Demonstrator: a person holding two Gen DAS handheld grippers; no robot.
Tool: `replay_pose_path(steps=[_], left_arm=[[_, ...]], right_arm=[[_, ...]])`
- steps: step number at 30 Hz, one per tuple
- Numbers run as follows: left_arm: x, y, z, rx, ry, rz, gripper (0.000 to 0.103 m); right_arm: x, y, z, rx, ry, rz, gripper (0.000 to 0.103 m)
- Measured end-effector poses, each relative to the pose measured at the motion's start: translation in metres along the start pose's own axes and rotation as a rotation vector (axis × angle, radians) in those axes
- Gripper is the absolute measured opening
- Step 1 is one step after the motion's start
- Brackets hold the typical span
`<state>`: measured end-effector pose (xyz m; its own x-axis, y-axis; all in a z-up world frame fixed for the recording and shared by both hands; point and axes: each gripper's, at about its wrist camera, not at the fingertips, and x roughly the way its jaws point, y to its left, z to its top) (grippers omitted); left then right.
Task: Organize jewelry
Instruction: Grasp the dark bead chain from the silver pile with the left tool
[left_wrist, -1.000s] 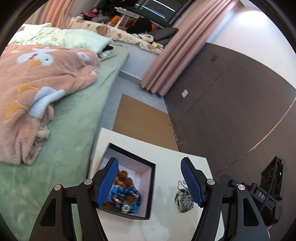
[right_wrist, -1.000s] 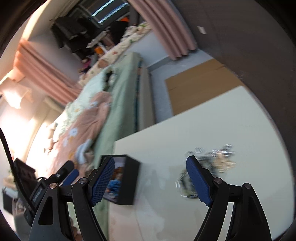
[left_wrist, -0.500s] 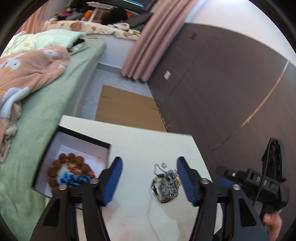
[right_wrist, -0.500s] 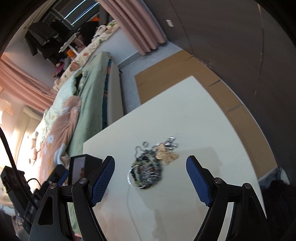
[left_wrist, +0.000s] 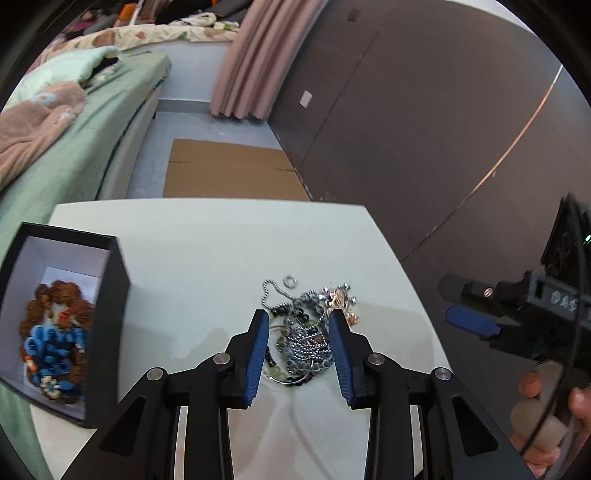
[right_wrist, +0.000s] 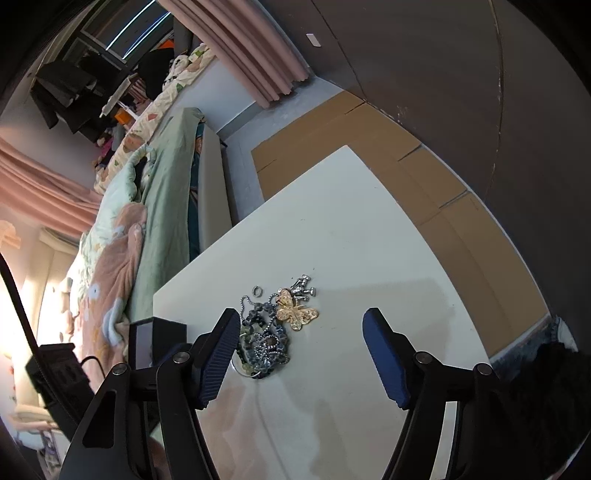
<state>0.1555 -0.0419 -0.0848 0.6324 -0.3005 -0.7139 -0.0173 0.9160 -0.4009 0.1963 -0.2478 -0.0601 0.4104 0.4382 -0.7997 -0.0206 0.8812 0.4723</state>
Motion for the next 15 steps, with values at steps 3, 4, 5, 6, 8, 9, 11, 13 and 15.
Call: replay_pose_path(steps=[3,4,5,6,8,9,11,13,15], left_arm=[[0.011,-0.006,-0.001,0.017,0.016,0.011,0.034],[0.015,-0.007,-0.001,0.024,0.021,0.017,0.033],[0.019,-0.008,-0.002,0.032,0.026,0.027,0.03],[0.022,-0.009,-0.002,0.038,0.03,0.037,0.029],[0.027,-0.012,-0.002,0.045,0.034,0.054,0.028],[0.029,-0.012,-0.003,0.048,0.032,0.064,0.028],[0.032,-0.013,-0.005,0.062,0.034,0.074,0.028],[0.036,-0.015,-0.004,0.072,0.032,0.077,0.028],[0.039,-0.015,-0.005,0.085,0.026,0.098,0.028]], right_arm=[[-0.001,-0.003,0.002,0.009,-0.003,0.0,0.07],[0.0,-0.003,0.002,0.01,-0.004,0.0,0.07],[0.0,-0.004,0.002,0.011,-0.005,-0.001,0.07],[0.0,-0.004,0.002,0.013,-0.004,0.0,0.07],[0.001,-0.006,0.003,0.017,-0.001,0.0,0.07],[0.002,-0.006,0.003,0.019,0.0,0.0,0.07],[0.002,-0.007,0.003,0.021,0.002,-0.002,0.07],[0.002,-0.008,0.003,0.022,0.001,-0.004,0.07],[0.003,-0.009,0.004,0.021,0.001,-0.007,0.07]])
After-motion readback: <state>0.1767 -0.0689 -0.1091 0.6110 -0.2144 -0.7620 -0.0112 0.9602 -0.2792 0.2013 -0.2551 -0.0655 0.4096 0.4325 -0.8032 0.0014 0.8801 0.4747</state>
